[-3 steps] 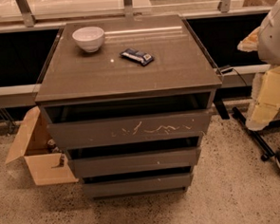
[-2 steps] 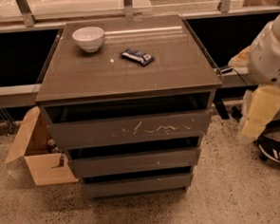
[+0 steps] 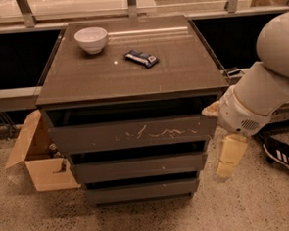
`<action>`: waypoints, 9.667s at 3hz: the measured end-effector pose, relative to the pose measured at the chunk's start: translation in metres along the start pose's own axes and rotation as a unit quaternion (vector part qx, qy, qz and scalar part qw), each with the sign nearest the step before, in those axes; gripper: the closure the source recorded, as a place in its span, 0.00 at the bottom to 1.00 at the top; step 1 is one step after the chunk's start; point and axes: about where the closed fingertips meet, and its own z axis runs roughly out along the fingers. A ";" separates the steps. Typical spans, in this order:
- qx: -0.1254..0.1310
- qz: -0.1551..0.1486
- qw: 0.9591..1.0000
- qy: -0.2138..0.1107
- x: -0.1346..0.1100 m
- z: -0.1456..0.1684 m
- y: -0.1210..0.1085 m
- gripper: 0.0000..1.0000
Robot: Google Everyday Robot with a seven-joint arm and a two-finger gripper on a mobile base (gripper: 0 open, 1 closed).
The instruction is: Open bottom drawer
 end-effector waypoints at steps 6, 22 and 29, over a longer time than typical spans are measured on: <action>-0.038 -0.073 0.996 -0.019 0.053 0.245 0.021 0.00; -0.016 -0.086 0.993 -0.075 0.206 0.617 -0.155 0.00; -0.040 -0.109 0.985 -0.127 0.183 0.604 -0.112 0.59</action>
Offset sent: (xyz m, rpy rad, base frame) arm -0.0006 0.0032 -0.0233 -0.0181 0.0360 0.0138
